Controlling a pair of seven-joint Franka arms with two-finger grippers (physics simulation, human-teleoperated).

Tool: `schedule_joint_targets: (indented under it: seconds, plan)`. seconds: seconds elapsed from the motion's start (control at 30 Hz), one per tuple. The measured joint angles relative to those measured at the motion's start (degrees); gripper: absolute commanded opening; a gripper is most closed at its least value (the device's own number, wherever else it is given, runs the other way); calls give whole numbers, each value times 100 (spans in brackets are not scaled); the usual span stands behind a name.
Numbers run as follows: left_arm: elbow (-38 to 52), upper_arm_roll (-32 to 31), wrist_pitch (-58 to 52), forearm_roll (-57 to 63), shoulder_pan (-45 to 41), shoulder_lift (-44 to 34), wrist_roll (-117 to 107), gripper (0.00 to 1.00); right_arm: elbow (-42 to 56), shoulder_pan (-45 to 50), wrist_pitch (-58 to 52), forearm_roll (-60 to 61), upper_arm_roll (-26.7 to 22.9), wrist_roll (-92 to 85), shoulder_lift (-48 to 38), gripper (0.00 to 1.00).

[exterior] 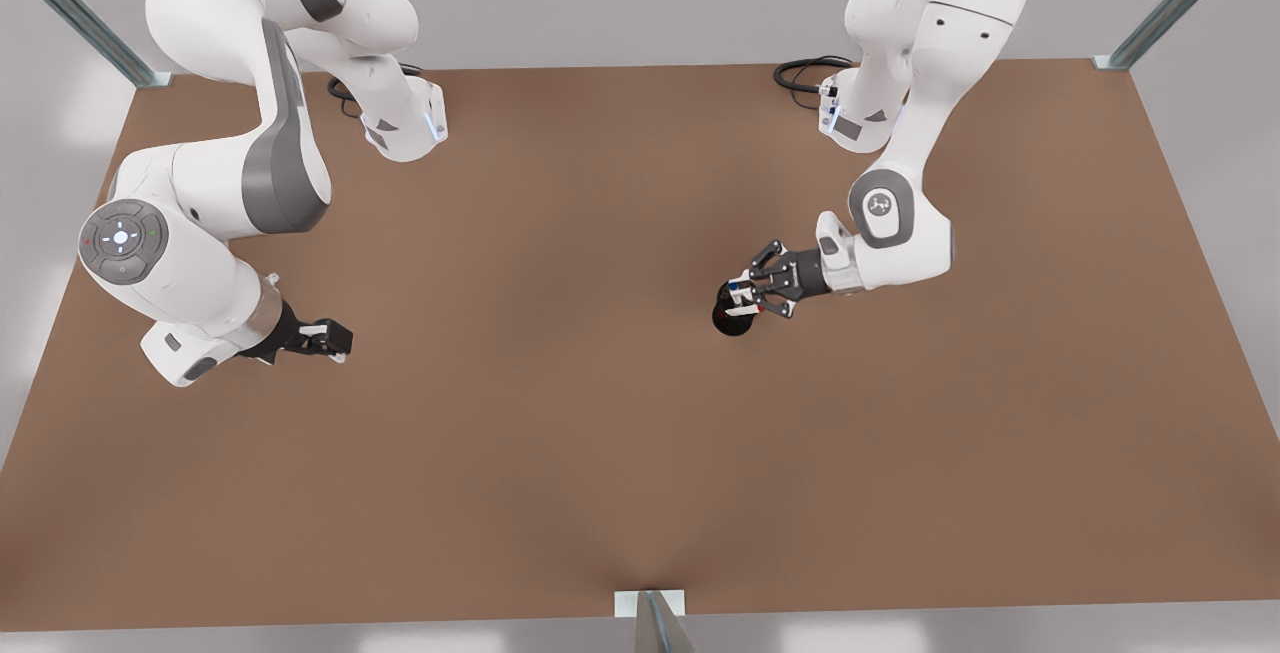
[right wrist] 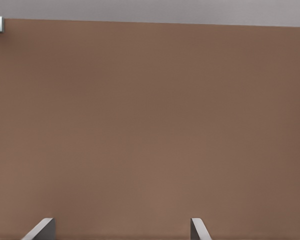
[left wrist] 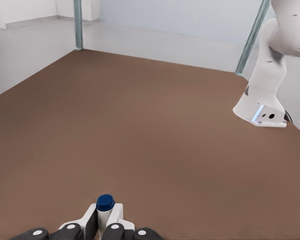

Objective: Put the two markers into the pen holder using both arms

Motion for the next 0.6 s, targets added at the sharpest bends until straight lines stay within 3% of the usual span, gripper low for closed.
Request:
schedule_joint_targets:
  seconds: [0.17,0.27,0.33,0.53,0.6]
  plan:
    - [-52,3,24,-17,2,119,237,22,0,16,-3,3,8,-36,0,100]
    - [-54,0,47,-17,1,249,352,28,0,12,-5,5,6,-53,0,100]
    - [-51,0,41,-10,19,380,410,100,0,8,-6,6,5,-64,0,100]
    - [147,36,1,119,84,321,408,100,0,7,-7,7,0,-89,0,100]
    - [1062,53,-132,1026,319,288,-74,100,0,7,-7,7,-1,-96,0,100]
